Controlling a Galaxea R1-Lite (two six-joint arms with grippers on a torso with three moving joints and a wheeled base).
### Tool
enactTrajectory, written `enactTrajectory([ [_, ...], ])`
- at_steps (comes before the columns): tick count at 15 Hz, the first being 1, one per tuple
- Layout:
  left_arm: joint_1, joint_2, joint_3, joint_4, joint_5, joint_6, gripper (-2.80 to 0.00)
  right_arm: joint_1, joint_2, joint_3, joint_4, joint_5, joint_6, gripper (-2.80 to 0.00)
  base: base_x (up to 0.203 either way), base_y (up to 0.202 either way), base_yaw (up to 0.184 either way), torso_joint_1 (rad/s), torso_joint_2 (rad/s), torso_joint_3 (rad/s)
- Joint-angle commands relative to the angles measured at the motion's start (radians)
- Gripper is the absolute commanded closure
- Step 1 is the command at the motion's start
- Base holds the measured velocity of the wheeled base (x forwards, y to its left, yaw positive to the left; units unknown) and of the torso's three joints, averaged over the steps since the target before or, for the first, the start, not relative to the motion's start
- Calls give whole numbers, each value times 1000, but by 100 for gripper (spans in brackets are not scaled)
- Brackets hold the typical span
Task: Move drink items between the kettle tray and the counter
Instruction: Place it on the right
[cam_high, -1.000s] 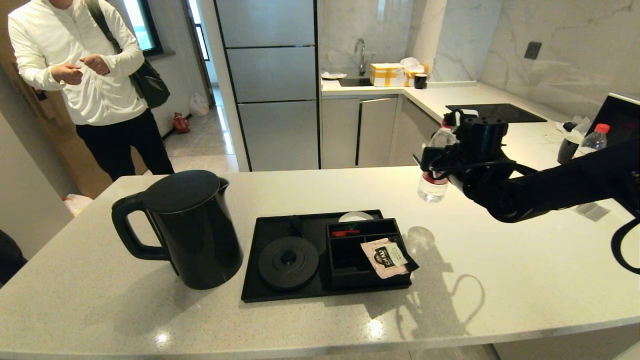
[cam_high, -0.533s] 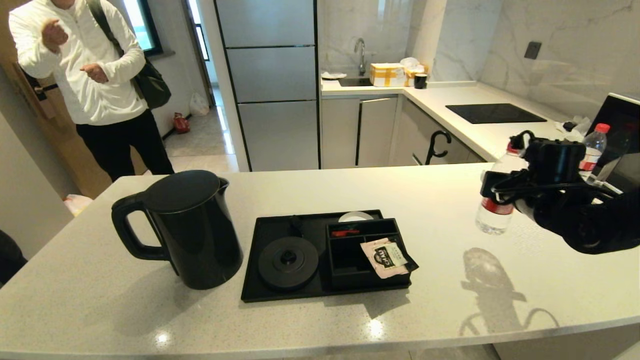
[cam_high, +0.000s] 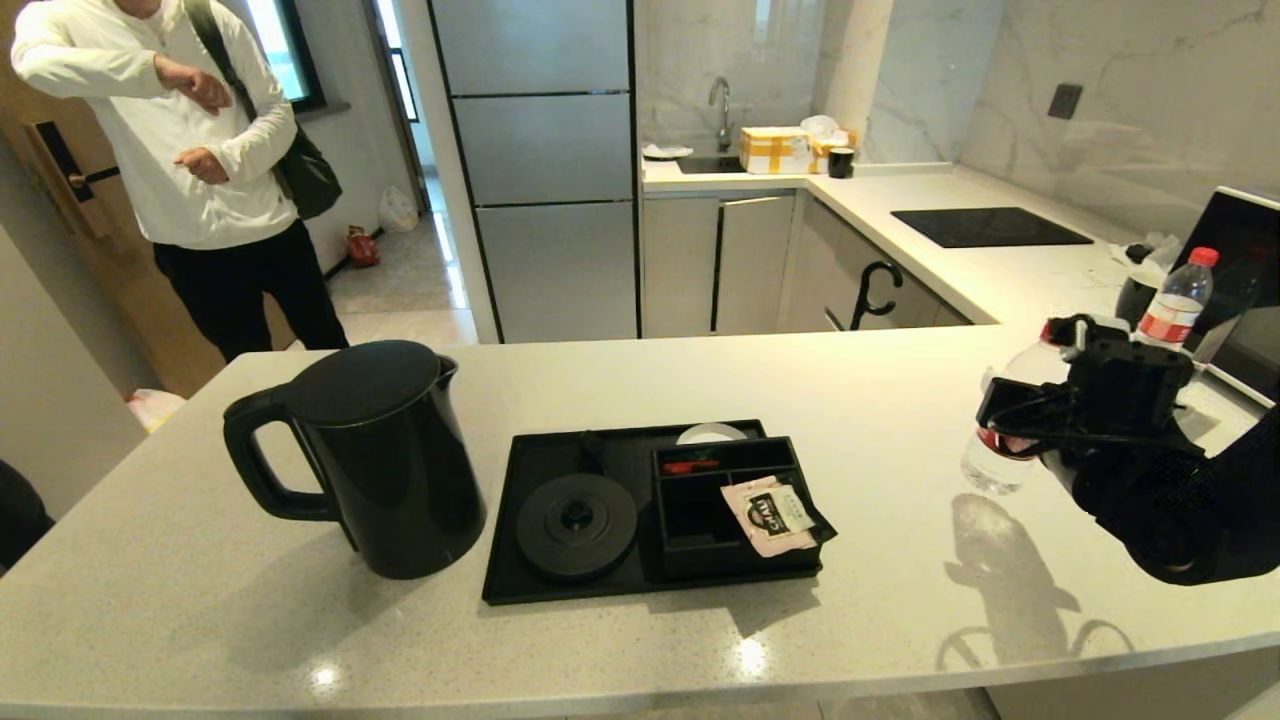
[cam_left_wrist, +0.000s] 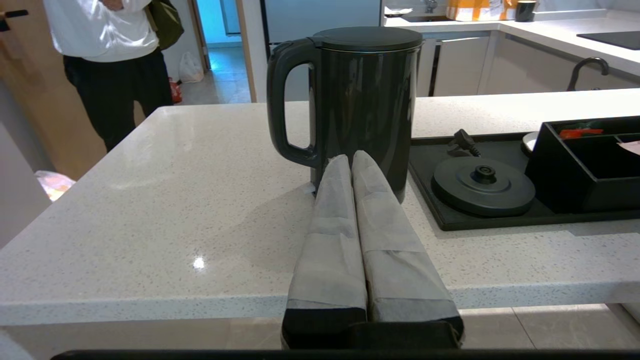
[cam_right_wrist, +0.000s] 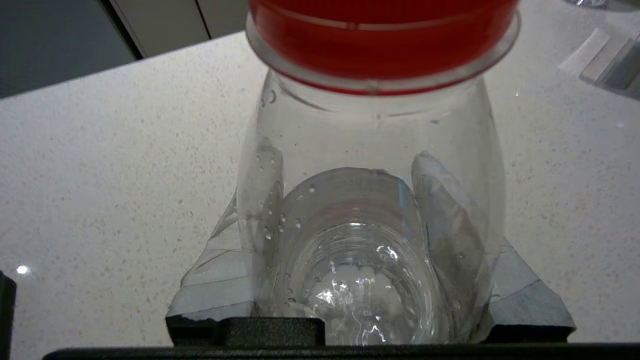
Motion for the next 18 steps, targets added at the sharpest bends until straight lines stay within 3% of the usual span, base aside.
enactTrajectory([
  [1,0,0,40,-1,0,0,0,0,41,-1,-8,-3,1,0,0,0,0,0,0,0],
  [15,0,0,40,-1,0,0,0,1,120,4,-61,-4,1,0,0,0,0,0,0,0],
  [16,0,0,40,-1,0,0,0,0,120,4,-61,-4,3,-280,0,0,0,0,0,0],
  [18,0,0,40,-1,0,0,0,0,120,4,-61,-4,3,-280,0,0,0,0,0,0],
])
